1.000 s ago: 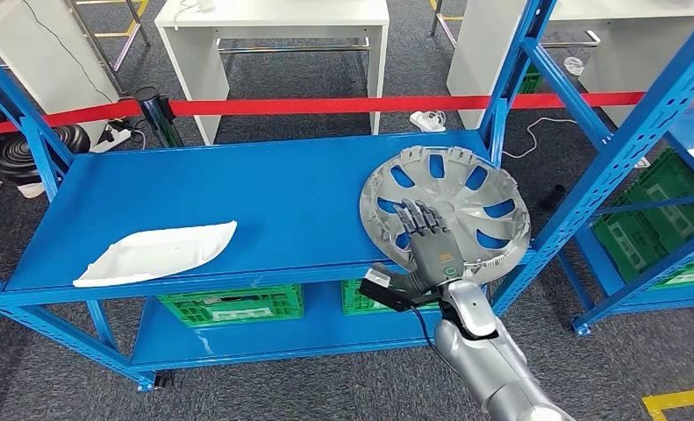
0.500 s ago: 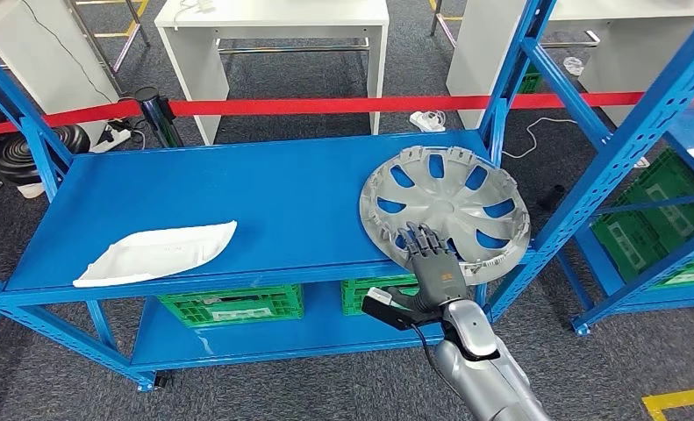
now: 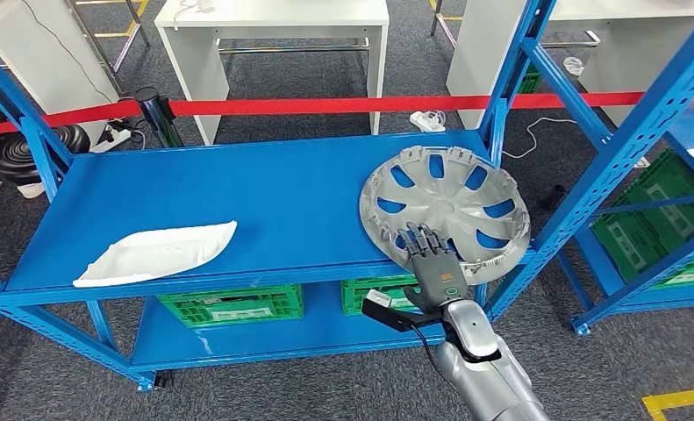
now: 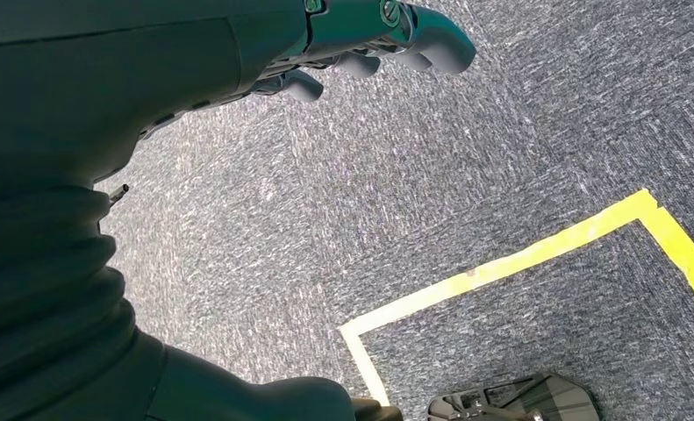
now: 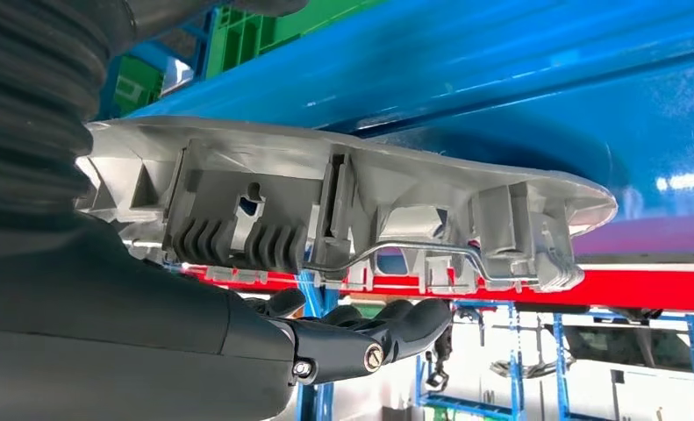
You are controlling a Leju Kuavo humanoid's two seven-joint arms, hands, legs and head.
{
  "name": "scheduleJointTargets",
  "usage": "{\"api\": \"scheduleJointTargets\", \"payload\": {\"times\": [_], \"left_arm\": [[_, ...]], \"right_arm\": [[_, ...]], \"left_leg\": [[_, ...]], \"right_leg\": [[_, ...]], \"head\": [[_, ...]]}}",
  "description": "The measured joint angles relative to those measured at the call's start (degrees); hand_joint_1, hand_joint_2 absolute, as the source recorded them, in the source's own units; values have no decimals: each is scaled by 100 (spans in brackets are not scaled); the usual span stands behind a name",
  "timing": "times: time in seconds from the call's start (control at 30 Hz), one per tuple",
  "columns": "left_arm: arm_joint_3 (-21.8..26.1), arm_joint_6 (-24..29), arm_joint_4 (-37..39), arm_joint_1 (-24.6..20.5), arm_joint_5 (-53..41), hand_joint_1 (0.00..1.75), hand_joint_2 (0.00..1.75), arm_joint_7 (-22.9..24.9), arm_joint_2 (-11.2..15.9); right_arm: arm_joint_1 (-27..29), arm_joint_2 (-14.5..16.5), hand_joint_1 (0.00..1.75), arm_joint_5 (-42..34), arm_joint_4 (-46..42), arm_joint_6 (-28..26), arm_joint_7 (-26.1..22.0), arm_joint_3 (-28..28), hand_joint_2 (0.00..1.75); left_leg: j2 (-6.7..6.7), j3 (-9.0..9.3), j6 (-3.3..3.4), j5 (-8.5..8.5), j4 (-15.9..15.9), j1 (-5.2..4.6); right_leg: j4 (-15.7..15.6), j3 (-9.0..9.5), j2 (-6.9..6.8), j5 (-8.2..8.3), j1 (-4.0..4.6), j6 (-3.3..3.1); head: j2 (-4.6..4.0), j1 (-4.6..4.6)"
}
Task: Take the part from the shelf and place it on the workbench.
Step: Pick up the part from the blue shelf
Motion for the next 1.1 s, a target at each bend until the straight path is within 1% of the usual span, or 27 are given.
{"api": "scheduleJointTargets", "payload": {"times": [0.2,0.23,0.33,0.37,0.47,0.77,1.1], "left_arm": [[15,7,0,5,-6,0,175,-70,8],[18,7,0,5,-5,0,175,-80,8],[27,7,0,5,-1,0,175,-95,9],[33,8,0,4,4,0,175,-96,9],[63,14,0,2,24,0,175,-103,9],[125,57,0,0,60,0,175,-117,9],[127,57,0,0,61,0,175,-131,9]], "right_arm": [[1,-2,1,88,-12,58,27,-22,175],[2,-2,33,89,-25,77,31,-39,175],[3,-2,163,87,-73,128,49,-101,175],[4,-2,175,87,-85,141,54,-119,175],[36,-2,175,178,-166,169,49,-151,175],[347,17,175,292,-823,264,-28,-152,175],[400,17,175,308,-1032,276,-45,-152,175]], "left_leg": [[0,0,0,0,0,0],[0,0,0,0,0,0],[1,1,0,0,0,-1],[1,1,0,0,0,-1],[2,2,0,0,0,-1],[2,-1,0,-1,-1,0],[-2,-1,0,0,-1,0]], "right_leg": [[0,0,0,0,0,0],[0,0,0,0,0,0],[0,0,1,0,0,0],[0,-1,1,0,0,0],[0,0,1,0,0,0],[0,-2,1,-1,0,-1],[0,-1,0,-1,0,-1]], "head": [[0,0],[0,0],[0,0],[0,0],[0,0],[0,0],[0,0]]}}
